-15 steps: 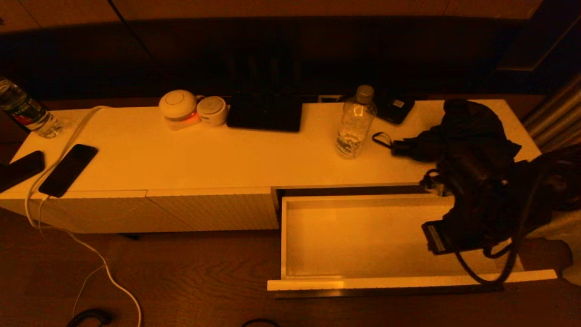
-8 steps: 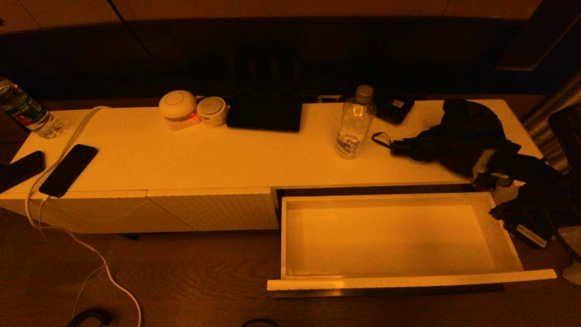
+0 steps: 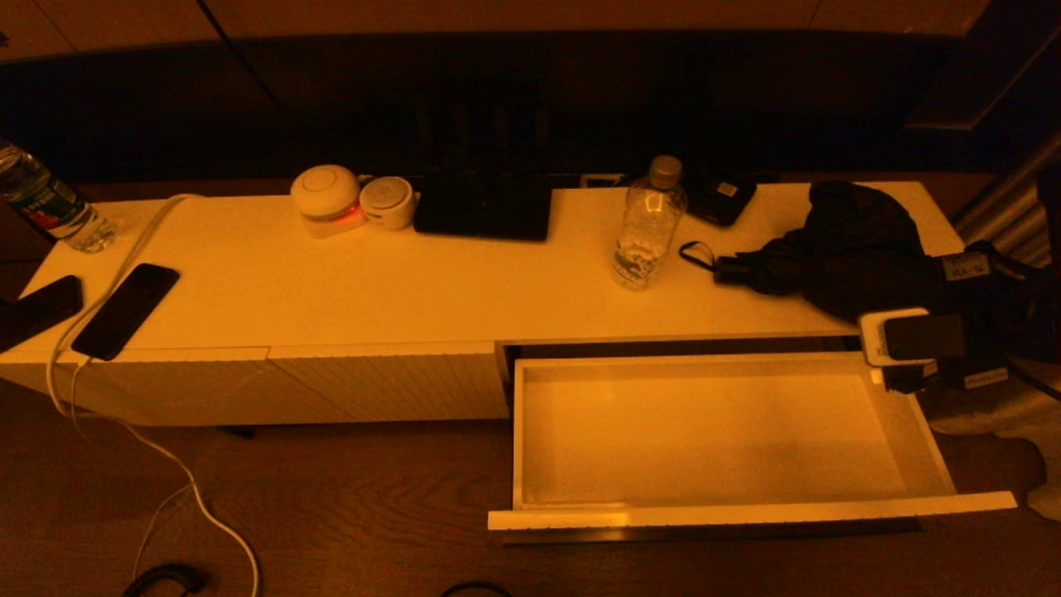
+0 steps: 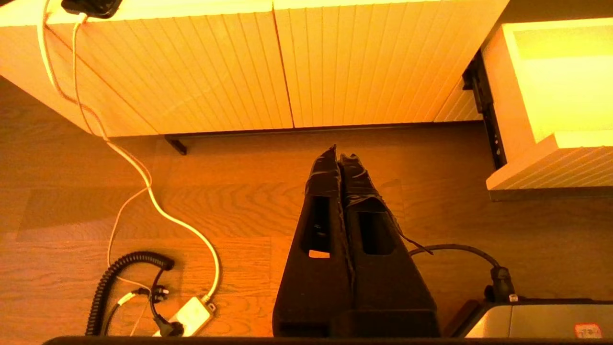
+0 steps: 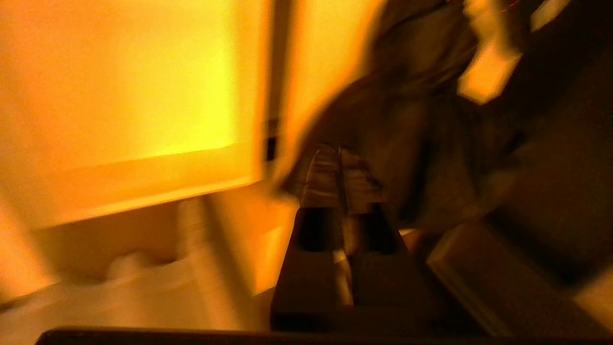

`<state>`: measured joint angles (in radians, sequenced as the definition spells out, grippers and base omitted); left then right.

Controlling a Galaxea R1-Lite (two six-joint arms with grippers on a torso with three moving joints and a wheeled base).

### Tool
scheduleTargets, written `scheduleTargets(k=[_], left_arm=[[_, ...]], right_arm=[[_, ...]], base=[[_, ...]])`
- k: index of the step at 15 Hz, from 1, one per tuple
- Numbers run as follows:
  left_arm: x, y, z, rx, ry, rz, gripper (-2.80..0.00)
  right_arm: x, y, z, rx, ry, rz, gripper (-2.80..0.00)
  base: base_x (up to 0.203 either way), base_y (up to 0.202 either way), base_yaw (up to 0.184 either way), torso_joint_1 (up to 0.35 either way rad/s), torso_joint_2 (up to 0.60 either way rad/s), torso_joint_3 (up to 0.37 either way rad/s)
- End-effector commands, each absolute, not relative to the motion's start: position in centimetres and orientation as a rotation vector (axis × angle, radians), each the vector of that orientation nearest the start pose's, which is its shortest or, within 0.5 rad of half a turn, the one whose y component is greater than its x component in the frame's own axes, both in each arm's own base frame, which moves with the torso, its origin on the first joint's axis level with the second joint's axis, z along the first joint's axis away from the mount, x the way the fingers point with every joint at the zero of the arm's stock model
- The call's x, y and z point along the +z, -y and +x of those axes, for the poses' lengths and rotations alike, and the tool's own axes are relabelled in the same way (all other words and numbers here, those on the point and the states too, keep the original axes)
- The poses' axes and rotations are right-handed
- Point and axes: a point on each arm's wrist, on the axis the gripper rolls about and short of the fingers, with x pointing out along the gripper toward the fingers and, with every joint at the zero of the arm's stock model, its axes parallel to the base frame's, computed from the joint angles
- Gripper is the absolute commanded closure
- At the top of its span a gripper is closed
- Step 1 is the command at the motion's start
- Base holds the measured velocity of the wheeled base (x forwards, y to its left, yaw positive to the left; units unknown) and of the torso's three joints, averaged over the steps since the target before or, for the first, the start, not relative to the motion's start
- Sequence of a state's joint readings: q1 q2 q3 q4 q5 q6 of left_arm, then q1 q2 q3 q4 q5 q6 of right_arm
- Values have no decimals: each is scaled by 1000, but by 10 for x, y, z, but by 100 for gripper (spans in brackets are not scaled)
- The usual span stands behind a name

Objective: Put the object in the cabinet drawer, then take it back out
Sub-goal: Put the umbrella in the drawer

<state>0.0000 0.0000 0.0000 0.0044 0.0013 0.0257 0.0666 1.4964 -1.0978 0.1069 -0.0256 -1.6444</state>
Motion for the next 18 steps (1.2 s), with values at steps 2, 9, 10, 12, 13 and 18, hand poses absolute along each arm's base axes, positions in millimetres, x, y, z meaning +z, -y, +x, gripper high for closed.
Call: scheduleTargets(k=[2,9,10,12,13,18], left_arm=[[75,0,-23,1,-5,26,0],[75,0,-23,1,-5,26,0],[75,0,-23,1,-5,26,0],[75,0,-23,1,-5,26,0],[75,0,-23,1,-5,26,0],[75,0,-23,1,-5,26,0]], right_arm=[[235,-14,282,465,-329,-1700,-280],[224,-11,313,580,-238,-1725,-280],[225,-11,320,577,-229,-1733,-280],[227,-10,329,543,-212,-1744,-280],[229,-10,339,499,-190,-1755,-280],[231,-7,365,380,-218,-1747,-280]], base=[[0,0,0,0,0,0],[0,0,0,0,0,0],[0,0,0,0,0,0],[0,0,0,0,0,0],[0,0,0,0,0,0],[0,0,0,0,0,0]])
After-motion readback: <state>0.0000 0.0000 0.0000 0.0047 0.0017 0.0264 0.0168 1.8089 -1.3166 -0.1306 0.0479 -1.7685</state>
